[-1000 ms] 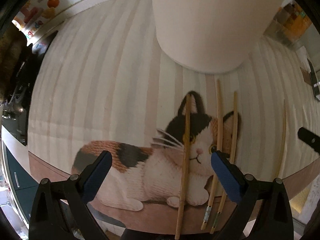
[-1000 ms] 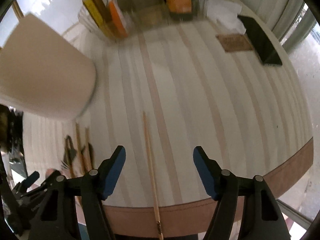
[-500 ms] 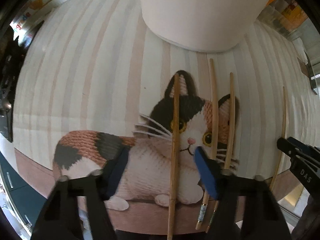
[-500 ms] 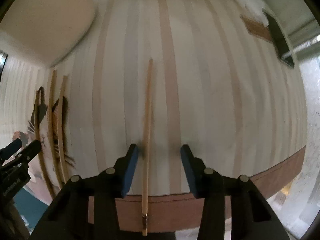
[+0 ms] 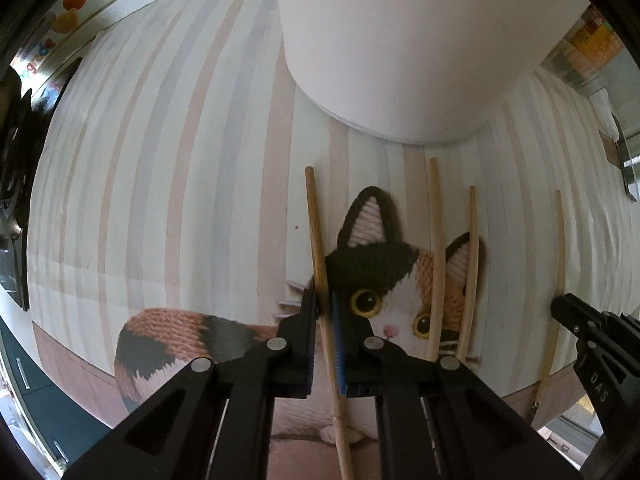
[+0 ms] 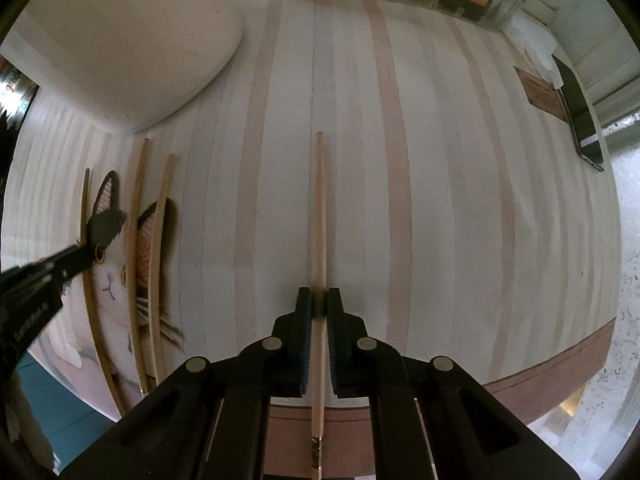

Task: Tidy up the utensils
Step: 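Move both open grippers back to the mat and close each on a chopstick, then lift the left gripper's chopstick over the pink holder while the right gripper carries its own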

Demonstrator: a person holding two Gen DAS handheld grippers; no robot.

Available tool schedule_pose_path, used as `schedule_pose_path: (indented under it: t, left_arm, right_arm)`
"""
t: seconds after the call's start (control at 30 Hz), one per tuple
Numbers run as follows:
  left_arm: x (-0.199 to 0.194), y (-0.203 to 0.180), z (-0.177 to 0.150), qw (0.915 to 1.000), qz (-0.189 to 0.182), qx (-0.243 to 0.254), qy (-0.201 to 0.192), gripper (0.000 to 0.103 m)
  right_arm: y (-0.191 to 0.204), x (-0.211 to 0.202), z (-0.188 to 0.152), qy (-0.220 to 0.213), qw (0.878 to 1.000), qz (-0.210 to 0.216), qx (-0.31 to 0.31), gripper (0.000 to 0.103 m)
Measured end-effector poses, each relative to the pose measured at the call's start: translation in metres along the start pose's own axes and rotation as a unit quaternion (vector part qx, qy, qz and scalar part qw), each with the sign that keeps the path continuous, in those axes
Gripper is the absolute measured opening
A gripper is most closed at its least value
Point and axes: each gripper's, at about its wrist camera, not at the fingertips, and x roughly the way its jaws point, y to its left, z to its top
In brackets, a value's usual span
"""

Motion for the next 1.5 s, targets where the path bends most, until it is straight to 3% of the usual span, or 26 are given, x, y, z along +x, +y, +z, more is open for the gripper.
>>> schedule_pose_path:
  t: [0.4, 0.87, 1.1, 1.5]
  left_arm:
    - [-0.001, -0.001, -0.001, 0.9999, -0.009, -0.001, 0.008, 0.006]
    - [-0.001, -0.001, -0.001, 0.9999, -0.01, 0.004, 0.001, 0.005]
    - [-0.026, 0.009, -0.005, 0.9988, 0.009, -0.006, -0.049, 0.004]
    - [-0.114, 0.038, -0.002, 0.9856, 0.021, -0.045, -0.161, 0.004]
  right_arm:
    - [0.003, 0.006, 0.038, 0.022, 1.0, -0.014, -0.005, 0.009]
    - [0.011, 0.005, 0.051, 0.023, 1.0, -0.015, -0.005, 0.009]
    - [0.003, 0.0, 0.045, 0.001, 1.0, -0.003, 0.022, 0.007]
    - [-0.005, -0.07, 0.055, -0.112, 0.993, 0.013, 0.041, 0.007]
